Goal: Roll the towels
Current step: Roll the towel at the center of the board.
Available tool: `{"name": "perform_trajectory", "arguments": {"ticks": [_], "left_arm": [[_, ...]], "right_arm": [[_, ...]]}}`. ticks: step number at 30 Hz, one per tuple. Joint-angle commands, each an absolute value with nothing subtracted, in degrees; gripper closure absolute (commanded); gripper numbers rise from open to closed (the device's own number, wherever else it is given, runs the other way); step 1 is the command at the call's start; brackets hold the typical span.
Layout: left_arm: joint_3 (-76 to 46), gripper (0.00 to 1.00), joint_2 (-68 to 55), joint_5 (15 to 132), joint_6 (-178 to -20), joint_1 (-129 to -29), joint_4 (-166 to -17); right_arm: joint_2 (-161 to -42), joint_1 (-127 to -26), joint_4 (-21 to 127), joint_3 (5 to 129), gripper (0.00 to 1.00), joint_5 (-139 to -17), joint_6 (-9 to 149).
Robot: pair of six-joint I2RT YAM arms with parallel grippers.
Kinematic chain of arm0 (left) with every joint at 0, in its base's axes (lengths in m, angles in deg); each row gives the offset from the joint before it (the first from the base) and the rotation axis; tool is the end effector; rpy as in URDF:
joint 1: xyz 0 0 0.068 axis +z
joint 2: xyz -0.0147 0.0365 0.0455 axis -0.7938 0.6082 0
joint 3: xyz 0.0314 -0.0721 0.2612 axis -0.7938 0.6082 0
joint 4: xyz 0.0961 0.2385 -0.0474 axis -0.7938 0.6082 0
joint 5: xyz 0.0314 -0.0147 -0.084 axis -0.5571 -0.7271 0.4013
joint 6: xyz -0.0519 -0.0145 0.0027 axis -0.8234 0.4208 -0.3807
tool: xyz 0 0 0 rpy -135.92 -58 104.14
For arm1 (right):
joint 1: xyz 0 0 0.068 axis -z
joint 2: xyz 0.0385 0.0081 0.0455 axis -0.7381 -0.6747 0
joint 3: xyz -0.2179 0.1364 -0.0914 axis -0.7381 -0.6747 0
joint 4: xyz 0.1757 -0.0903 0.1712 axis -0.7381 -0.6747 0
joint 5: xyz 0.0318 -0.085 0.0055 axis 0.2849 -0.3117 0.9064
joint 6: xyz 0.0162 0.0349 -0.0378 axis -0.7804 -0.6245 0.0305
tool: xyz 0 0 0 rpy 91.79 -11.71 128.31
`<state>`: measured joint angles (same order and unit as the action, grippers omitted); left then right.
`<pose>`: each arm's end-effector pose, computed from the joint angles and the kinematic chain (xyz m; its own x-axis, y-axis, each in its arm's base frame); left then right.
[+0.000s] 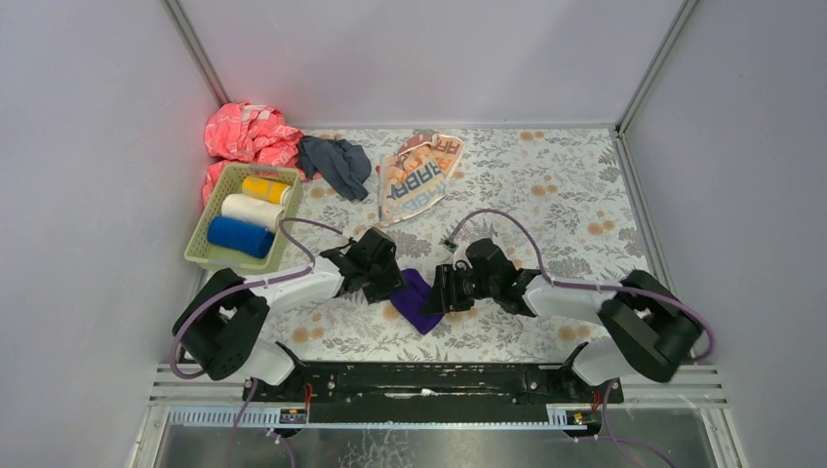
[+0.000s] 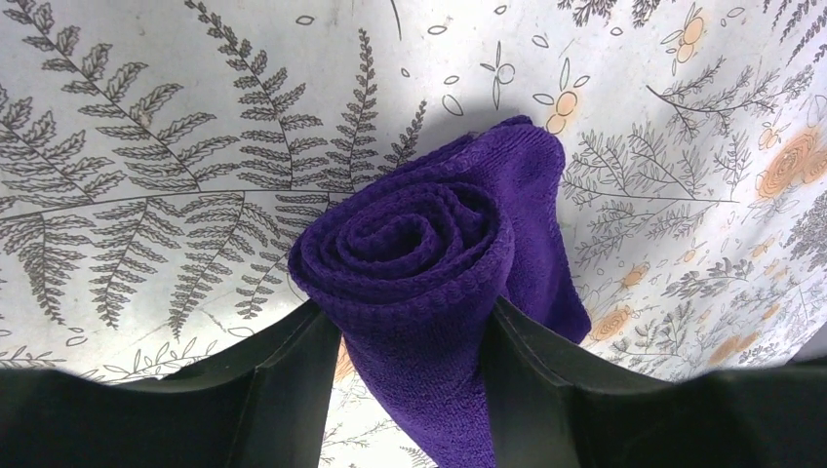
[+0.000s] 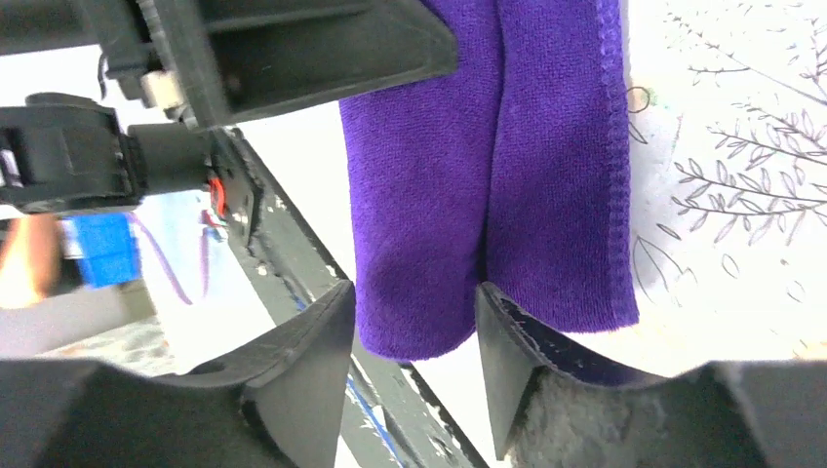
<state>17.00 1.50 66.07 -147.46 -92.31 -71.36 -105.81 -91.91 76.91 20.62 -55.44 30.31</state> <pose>0.2012 -0.1680 0.1564 -0.8944 -0.3787 -0.2380 -0.2542 0.8683 -0.4260 0.1828 0.2038 0.1491 -0.9267 -0.0312 -0.3744 -0.3390 0.4990 0.7975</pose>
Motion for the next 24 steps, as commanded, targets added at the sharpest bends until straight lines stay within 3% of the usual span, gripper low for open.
{"name": "perform_trajectory", "arguments": {"ticks": [1, 5, 13, 21, 24], "left_arm": [[18.88, 0.5, 4.29, 64.92, -146.31, -92.62, -72.38], [18.94, 0.49, 4.82, 64.84, -146.05, -92.63, -72.08], [18.96, 0.47, 4.97, 64.43, -145.79, -92.69, -71.59], [18.81, 0.45, 4.99, 64.43, -145.46, -92.61, -71.5], [18.56, 0.44, 4.95, 63.99, -145.12, -92.62, -71.33]], "right_arm": [[-96.53, -96.63, 53.2, 26.36, 0.41, -71.84, 44.41], [-93.14, -105.47, 45.77, 31.22, 0.33, -86.93, 51.37], [-101.3, -122.69, 41.63, 41.42, 0.3, -110.91, 60.03], [-114.82, -126.06, 39.72, 46.15, 0.32, -117.43, 63.32], [-118.65, -126.06, 39.01, 45.85, 0.38, -118.11, 62.63]]}}
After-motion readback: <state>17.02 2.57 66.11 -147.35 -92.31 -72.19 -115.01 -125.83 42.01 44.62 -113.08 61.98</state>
